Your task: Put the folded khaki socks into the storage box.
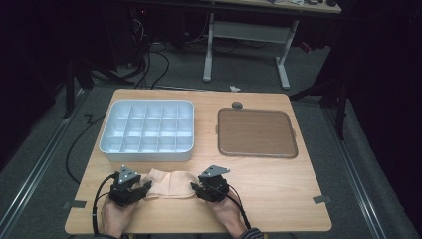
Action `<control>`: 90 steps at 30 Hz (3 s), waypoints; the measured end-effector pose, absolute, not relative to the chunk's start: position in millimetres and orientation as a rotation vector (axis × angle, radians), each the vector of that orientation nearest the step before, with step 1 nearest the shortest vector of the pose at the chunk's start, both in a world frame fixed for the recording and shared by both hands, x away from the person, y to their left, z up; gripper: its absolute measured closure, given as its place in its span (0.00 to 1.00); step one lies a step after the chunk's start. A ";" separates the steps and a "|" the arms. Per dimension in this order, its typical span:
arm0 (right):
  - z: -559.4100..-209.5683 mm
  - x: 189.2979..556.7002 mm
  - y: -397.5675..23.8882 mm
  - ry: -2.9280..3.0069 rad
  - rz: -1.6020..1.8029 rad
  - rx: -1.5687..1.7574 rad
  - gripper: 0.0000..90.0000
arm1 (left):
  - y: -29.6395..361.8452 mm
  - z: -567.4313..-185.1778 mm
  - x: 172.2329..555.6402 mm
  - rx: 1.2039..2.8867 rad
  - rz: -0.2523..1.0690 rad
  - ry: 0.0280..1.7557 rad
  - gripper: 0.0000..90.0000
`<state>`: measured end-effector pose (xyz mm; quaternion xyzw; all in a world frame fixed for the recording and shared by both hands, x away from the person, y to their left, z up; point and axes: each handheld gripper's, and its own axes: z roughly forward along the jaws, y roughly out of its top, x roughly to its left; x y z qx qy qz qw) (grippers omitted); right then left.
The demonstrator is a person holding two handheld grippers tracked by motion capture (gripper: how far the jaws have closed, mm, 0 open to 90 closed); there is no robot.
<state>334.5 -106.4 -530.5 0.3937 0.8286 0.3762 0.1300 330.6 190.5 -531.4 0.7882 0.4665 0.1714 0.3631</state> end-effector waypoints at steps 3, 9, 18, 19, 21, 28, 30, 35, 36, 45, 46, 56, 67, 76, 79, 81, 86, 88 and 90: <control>-530.6 334.6 -106.1 2.409 1.088 1.135 0.72 | 191.6 -531.7 330.1 2.028 0.435 1.191 0.59; -531.9 330.5 -103.9 2.406 1.090 1.095 0.81 | 192.3 -531.7 328.4 2.029 0.410 1.167 0.69; -531.4 329.7 -102.5 2.419 1.091 1.086 0.94 | 191.2 -530.7 330.4 2.028 0.353 1.164 0.87; -531.7 330.4 -103.1 2.419 1.104 1.084 0.95 | 191.6 -530.6 330.7 2.027 0.345 1.163 0.87; -531.1 330.5 -103.5 2.419 1.101 1.095 0.96 | 193.1 -530.9 331.7 2.011 0.324 1.165 0.88; -530.2 328.9 -105.4 2.397 1.116 1.078 0.96 | 197.9 -526.0 332.9 1.971 0.272 1.148 0.88; -528.4 328.8 -107.7 2.391 1.125 1.086 0.96 | 197.2 -523.8 332.1 1.968 0.268 1.136 0.88; -525.3 329.0 -111.9 2.376 1.140 1.092 0.96 | 194.5 -521.6 332.9 1.955 0.254 1.129 0.89; -524.8 329.0 -112.7 2.371 1.145 1.095 0.96 | 193.4 -521.0 333.1 1.956 0.254 1.127 0.89; -518.7 329.8 -120.9 2.359 1.146 1.106 0.96 | 183.8 -510.9 335.4 1.939 0.214 1.090 0.89; -517.6 329.6 -122.2 2.358 1.143 1.108 0.96 | 182.2 -509.9 335.6 1.943 0.217 1.087 0.89; -511.7 327.7 -136.2 2.336 1.140 1.144 0.96 | 170.8 -501.8 340.5 1.934 0.172 1.051 0.89; -514.2 329.0 -162.6 2.272 1.237 1.214 0.97 | 146.6 -497.9 350.6 2.008 0.176 1.022 0.90; -512.0 328.0 -180.1 2.326 1.251 1.285 0.97 | 120.1 -498.2 345.8 1.975 0.097 1.036 0.90; -512.0 324.9 -187.1 2.344 1.203 1.296 0.97 | 107.9 -501.5 346.4 1.969 0.073 1.006 0.90; -513.4 322.0 -192.7 2.340 1.181 1.317 0.97 | 103.5 -504.0 348.6 1.971 0.067 0.985 0.90; -517.6 315.3 -207.6 2.256 1.111 1.403 0.97 | 99.7 -505.7 353.2 1.995 0.051 0.937 0.90; -517.1 312.8 -211.1 2.227 1.096 1.429 0.97 | 99.5 -505.2 355.5 2.002 0.045 0.933 0.90; -515.6 310.1 -213.9 2.200 1.070 1.436 0.97 | 97.4 -505.2 356.2 2.010 0.050 0.923 0.90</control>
